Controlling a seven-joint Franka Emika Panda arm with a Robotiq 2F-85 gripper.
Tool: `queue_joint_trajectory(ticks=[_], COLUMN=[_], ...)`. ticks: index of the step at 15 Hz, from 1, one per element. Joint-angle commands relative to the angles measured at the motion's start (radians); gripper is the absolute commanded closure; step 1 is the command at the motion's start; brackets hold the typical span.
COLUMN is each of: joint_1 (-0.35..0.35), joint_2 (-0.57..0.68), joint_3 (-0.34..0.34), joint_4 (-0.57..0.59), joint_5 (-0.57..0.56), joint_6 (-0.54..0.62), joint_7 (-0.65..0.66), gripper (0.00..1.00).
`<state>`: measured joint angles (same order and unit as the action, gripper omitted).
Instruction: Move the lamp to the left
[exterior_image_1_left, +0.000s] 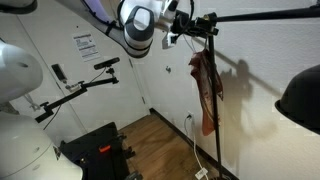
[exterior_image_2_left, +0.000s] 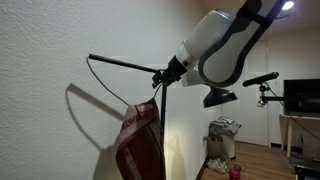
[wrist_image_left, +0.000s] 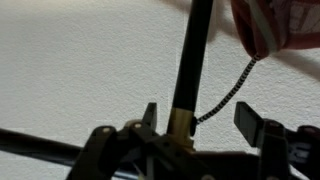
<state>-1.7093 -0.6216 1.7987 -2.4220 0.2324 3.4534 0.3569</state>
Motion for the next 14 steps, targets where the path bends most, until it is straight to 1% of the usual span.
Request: queue_joint_trajectory(ticks=[1,2,6,7,8,9,12,14], joint_1=[-0.020,-0.021,-0.020,-0.018,0.007,0.023,0.083,0.144], joint_2=[0.008,0.005,0.026,0.024,0.031,0.028,0.026,0.018], joint_3=[0.011,0.010,0.014,0.011,-0.007,-0.020,-0.066,-0.117], joint_4=[0.016,0.015,-0.001,-0.009,-0.007,-0.012,-0.035,-0.062], joint_5=[-0.021,-0.020,-0.023,-0.021,-0.016,-0.009,0.003,0.015], joint_6=[-0.003,-0.003,0.007,0.013,-0.003,-0.003,0.002,0.002], joint_7=[-0.016,-0.015,-0.014,-0.013,-0.016,-0.016,-0.021,-0.025], gripper=[0.49,0.58,0.87,0.92,0.97,0.93,0.93,0.93])
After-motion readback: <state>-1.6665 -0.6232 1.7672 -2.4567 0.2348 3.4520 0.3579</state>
